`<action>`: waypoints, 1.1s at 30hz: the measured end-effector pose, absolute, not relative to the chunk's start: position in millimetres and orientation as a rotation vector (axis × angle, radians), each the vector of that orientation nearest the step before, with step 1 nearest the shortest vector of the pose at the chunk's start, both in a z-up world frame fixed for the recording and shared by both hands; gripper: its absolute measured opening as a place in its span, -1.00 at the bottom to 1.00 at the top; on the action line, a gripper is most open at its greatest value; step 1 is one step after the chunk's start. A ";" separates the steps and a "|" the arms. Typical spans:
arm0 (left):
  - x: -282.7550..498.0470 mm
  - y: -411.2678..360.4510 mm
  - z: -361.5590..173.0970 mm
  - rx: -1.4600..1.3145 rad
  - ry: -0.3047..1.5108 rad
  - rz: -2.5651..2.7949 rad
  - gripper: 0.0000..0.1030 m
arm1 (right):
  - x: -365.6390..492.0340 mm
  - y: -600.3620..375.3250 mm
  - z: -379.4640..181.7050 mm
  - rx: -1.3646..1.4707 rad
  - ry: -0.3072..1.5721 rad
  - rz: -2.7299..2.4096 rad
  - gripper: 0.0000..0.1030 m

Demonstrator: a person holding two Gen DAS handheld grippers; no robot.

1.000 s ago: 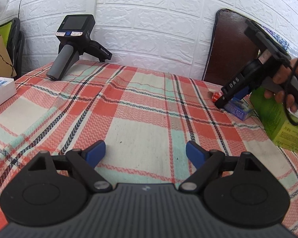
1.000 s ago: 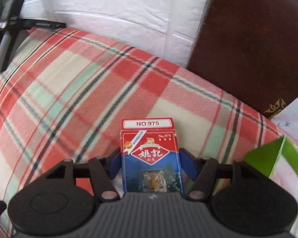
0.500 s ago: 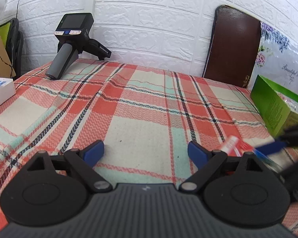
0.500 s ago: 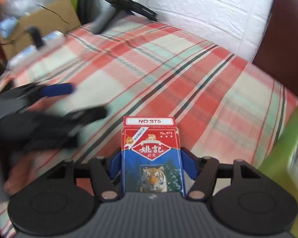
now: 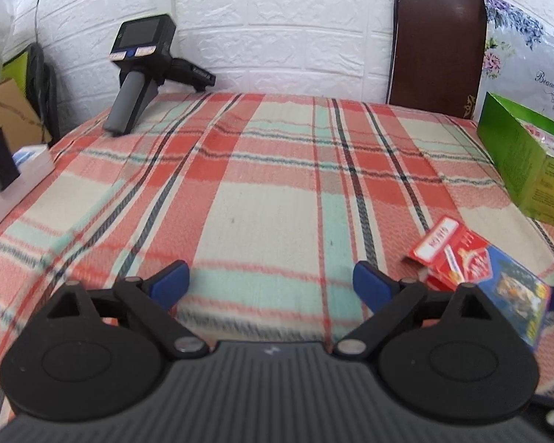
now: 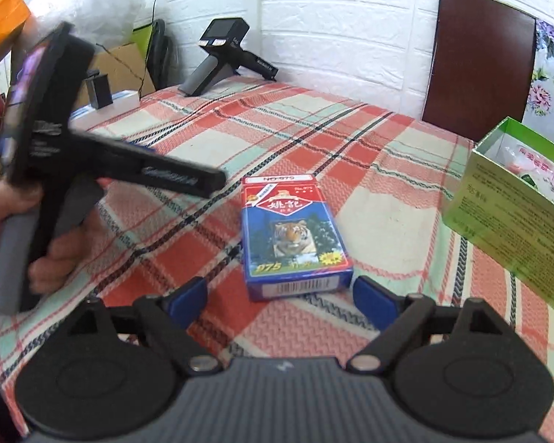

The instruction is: Organize objects

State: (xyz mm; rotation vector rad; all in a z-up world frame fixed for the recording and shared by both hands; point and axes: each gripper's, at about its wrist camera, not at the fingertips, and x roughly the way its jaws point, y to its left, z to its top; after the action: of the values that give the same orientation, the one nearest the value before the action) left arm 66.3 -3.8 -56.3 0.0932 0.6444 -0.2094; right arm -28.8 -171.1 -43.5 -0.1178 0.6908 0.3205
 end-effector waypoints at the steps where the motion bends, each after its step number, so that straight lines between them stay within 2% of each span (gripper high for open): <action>1: 60.7 -4.4 -54.3 0.089 0.662 -0.209 0.88 | -28.8 -171.9 -44.8 -0.113 0.681 0.322 0.76; 4: 48.2 -7.4 -45.5 0.026 0.734 -0.263 0.87 | -28.6 -170.0 -46.8 -0.102 0.664 0.319 0.77; 6: 47.8 -10.5 -39.3 -0.056 0.791 -0.331 0.87 | -26.6 -170.5 -47.6 -0.095 0.656 0.320 0.70; 9: 55.3 -24.5 -37.8 -0.113 0.866 -0.378 0.87 | -27.0 -173.8 -47.4 -0.077 0.641 0.312 0.38; 10: 57.5 -30.4 -38.2 -0.115 0.878 -0.385 0.87 | -28.1 -174.6 -47.3 -0.072 0.636 0.311 0.21; 12: 59.6 -45.5 -39.6 -0.104 0.894 -0.404 0.84 | -30.9 -174.9 -47.9 -0.075 0.628 0.310 0.20; 16: 51.6 -69.7 -38.1 -0.078 0.889 -0.495 0.41 | -40.9 -174.6 -48.9 -0.075 0.614 0.301 0.18; 18: 49.0 -75.4 -36.9 -0.073 0.892 -0.493 0.36 | -45.1 -179.5 -48.3 -0.048 0.611 0.283 0.18; 20: 46.5 -78.3 -32.5 -0.073 0.896 -0.507 0.10 | -49.8 -185.8 -46.5 -0.018 0.604 0.266 0.17; 22: 46.0 -80.7 -24.3 -0.088 0.901 -0.528 -0.02 | -57.1 -193.5 -42.7 -0.002 0.574 0.240 0.17; 33: 51.9 -160.0 40.2 0.028 0.699 -0.694 -0.02 | -58.9 -247.3 -0.2 -0.012 0.324 0.045 0.17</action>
State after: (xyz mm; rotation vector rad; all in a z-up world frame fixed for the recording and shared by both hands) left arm 51.9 -160.0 40.2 0.0276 0.6987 -0.6938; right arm -58.9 -247.3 -0.2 -0.0123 0.3242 0.0448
